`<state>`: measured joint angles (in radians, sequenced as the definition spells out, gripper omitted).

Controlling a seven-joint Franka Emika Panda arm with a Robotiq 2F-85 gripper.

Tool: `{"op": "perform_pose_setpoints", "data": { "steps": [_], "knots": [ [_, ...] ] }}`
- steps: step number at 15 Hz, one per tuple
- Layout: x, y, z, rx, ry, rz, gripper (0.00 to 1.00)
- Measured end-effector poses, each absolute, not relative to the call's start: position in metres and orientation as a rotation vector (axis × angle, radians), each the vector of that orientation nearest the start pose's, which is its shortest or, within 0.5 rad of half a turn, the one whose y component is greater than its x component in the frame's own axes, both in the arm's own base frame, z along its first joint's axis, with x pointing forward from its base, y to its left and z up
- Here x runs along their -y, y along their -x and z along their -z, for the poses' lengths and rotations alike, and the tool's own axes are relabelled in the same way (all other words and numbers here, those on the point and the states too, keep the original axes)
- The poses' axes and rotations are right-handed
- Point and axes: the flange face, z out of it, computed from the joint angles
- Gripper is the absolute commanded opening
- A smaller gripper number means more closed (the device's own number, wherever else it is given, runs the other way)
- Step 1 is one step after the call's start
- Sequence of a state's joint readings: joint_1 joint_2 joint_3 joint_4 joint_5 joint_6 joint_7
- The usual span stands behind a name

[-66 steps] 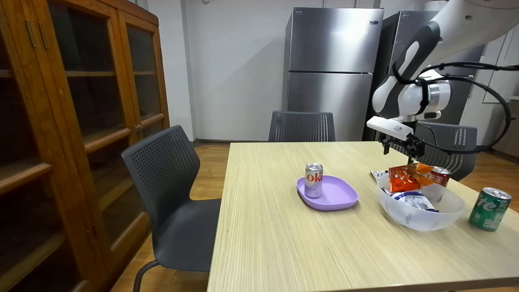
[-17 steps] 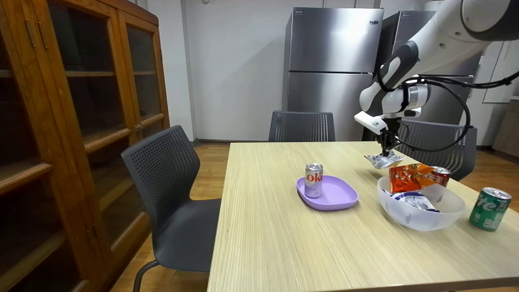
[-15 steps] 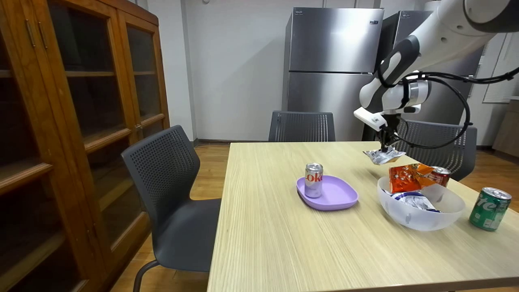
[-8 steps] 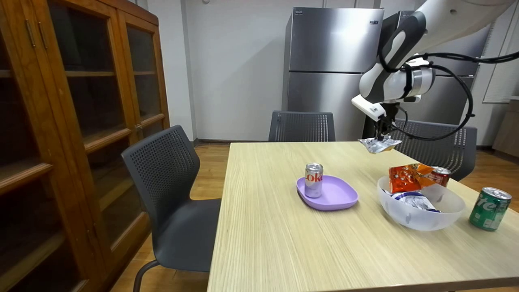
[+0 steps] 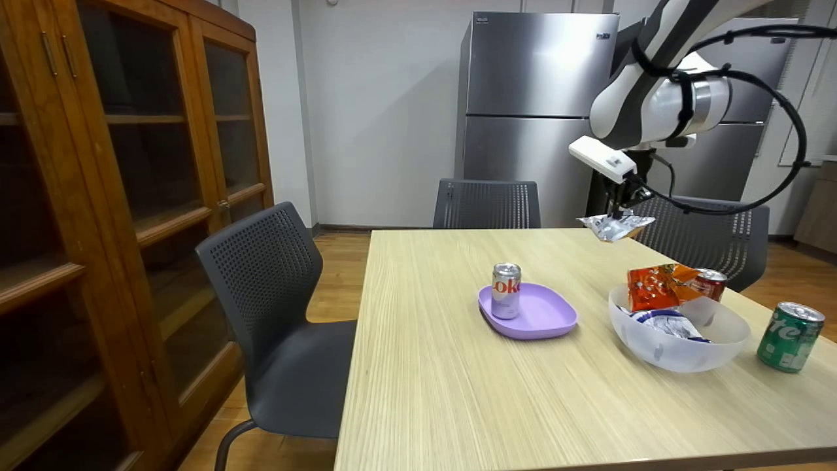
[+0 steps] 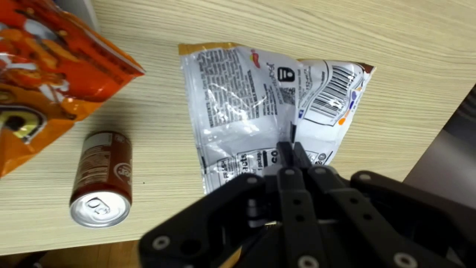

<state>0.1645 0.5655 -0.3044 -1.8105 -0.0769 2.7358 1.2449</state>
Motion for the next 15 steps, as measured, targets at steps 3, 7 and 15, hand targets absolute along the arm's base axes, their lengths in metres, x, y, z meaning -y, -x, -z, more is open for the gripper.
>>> {"op": "perform_pose_setpoints", "data": {
  "steps": [3, 7, 15],
  "knots": [
    [0.068, -0.646, -0.289, -1.74, 2.519, 0.63, 0.0],
    [0.068, -0.602, -0.296, -1.705, 2.584, 0.586, 0.0],
    [0.072, -0.54, -0.307, -1.627, 2.688, 0.548, 0.0]
  ]
}}
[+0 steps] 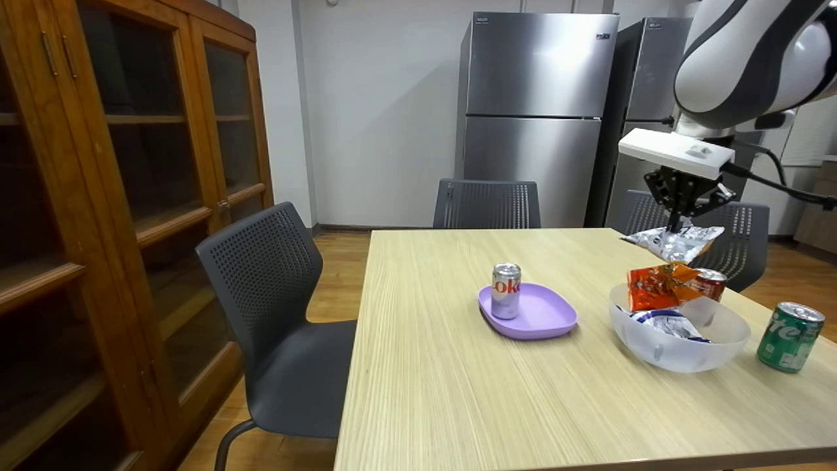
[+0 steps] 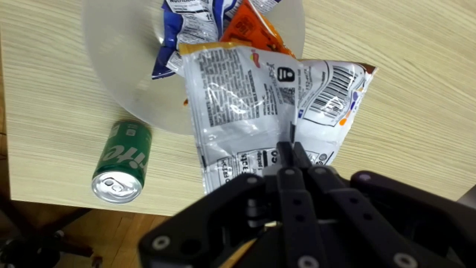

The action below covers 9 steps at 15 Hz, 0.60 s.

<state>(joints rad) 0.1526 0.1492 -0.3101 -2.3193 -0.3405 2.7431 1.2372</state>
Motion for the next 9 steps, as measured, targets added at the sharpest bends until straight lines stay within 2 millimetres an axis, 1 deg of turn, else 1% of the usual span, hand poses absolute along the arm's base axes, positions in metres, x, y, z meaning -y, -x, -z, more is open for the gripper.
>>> {"op": "perform_pose_setpoints", "data": {
  "steps": [4, 9],
  "knots": [
    [0.074, -0.522, -0.301, -1.618, 2.719, 0.51, 0.0],
    [0.071, -0.511, -0.288, -1.593, 2.767, 0.447, 0.0]
  ]
}}
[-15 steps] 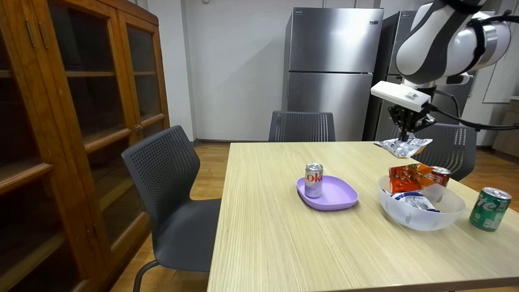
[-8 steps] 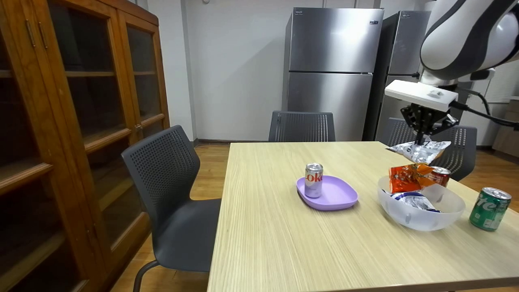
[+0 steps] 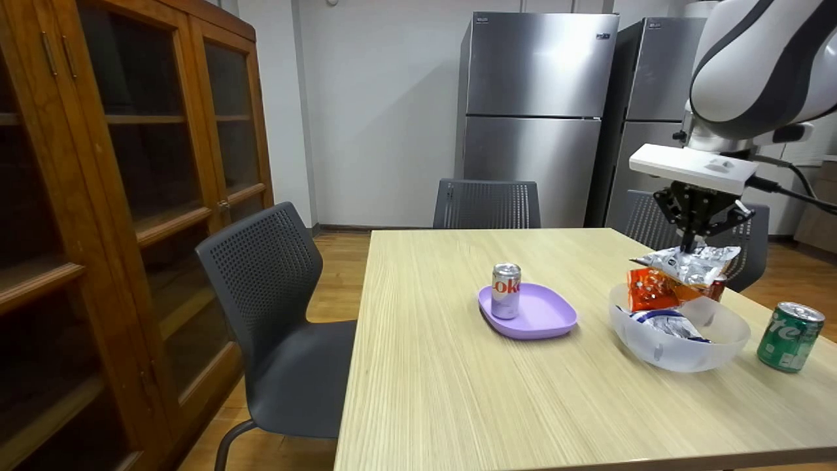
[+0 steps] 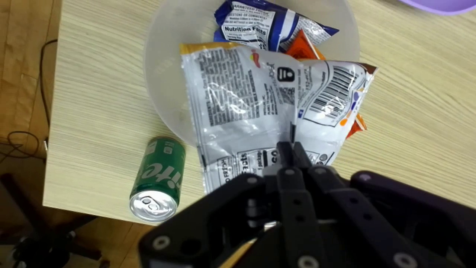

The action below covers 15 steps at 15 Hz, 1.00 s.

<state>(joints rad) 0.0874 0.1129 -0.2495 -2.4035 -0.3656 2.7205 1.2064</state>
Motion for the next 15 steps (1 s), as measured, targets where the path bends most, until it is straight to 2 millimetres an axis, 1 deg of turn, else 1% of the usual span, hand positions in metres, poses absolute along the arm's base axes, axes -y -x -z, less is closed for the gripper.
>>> {"op": "perform_pose_setpoints", "data": {
  "steps": [7, 15],
  "knots": [
    [0.066, -0.503, -0.276, -1.578, 2.838, 0.353, 0.0],
    [0.059, -0.501, -0.25, -1.553, 2.895, 0.272, 0.0]
  ]
}}
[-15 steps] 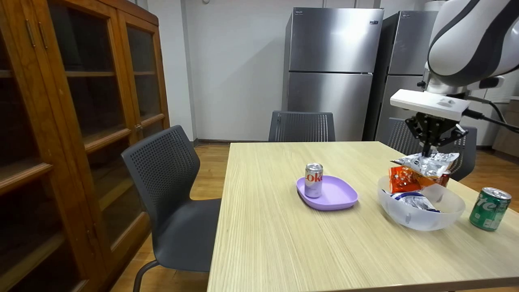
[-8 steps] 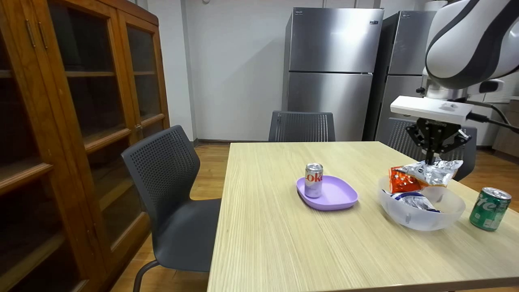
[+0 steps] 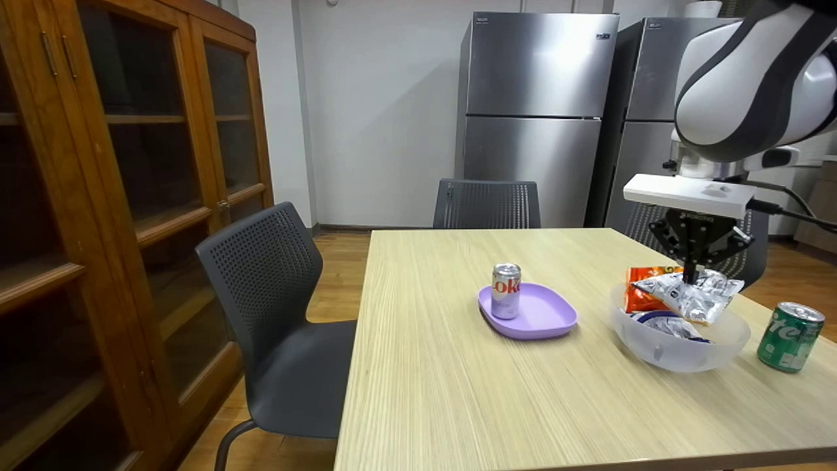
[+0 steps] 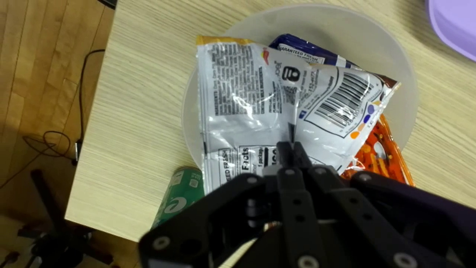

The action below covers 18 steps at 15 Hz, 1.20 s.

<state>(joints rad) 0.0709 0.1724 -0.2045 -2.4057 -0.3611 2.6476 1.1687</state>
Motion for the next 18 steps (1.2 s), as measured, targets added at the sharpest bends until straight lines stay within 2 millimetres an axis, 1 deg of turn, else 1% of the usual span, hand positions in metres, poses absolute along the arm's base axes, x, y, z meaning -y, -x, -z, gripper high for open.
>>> {"op": "perform_pose_setpoints", "data": {
  "steps": [6, 18],
  "knots": [
    [0.059, -0.504, -0.234, -1.556, 2.915, 0.238, 0.0],
    [0.062, -0.516, -0.215, -1.584, 2.914, 0.207, 0.0]
  ]
}}
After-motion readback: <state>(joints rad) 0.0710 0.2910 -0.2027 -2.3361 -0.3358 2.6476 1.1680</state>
